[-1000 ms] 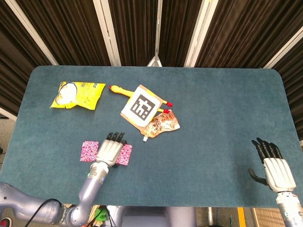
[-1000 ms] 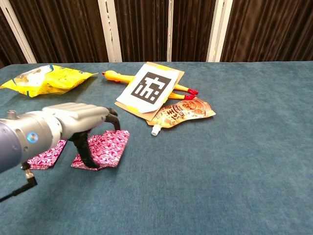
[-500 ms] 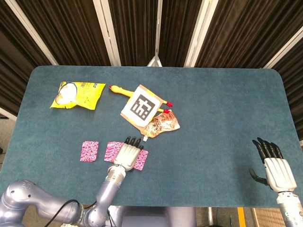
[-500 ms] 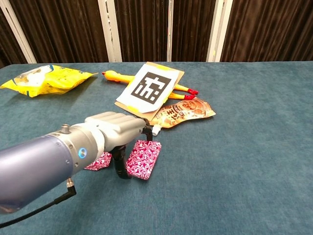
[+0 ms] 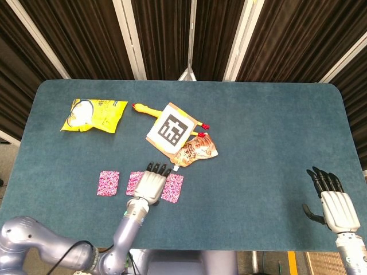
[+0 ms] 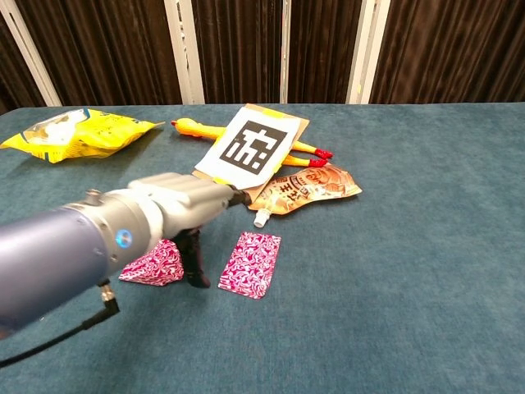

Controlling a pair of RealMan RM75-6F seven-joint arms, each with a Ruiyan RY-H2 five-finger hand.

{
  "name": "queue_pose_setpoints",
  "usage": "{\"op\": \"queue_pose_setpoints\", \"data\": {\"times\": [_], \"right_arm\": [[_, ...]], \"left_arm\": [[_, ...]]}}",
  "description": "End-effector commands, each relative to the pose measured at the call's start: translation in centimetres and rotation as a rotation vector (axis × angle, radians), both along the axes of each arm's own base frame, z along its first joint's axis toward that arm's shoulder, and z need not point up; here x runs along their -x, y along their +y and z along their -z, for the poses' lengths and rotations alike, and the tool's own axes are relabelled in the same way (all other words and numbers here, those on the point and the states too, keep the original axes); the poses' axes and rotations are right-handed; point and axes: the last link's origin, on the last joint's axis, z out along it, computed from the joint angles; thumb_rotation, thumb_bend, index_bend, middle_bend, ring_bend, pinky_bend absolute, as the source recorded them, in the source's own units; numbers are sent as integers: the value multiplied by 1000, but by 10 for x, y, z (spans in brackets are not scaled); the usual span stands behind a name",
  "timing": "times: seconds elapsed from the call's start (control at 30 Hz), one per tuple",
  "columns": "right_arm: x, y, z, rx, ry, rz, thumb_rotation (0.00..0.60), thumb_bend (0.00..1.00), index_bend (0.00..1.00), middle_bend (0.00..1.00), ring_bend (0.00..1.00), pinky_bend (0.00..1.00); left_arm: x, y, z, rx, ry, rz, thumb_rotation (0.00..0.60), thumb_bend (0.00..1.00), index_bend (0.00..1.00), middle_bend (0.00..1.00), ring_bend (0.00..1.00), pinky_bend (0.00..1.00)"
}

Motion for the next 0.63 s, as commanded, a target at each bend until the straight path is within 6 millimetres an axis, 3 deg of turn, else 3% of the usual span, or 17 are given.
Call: {"op": "queue_pose_setpoints", "data": {"times": [0.03,0.4,0.5,0.63], "right_arm": [[1,0,0,-1,1,2,600,362,0,0,0,18],[0,-1,1,10,30,-7,600,363,0,0,0,18],[0,0,1,14,37,-8,600,363,0,0,0,19],[0,0,2,16,44,-6,600,363,0,0,0,18]], "left_arm": [[19,-6,-26,-31,-41,-11,600,248,29,0,0,0],[150,-62,-161,-336,-46,73,600,234,27,0,0,0],[184,-84,-187,-398,-57,74,600,215,21,0,0,0],[217,-106,-205,-434,-65,35,600,197,2,0,0,0]]}}
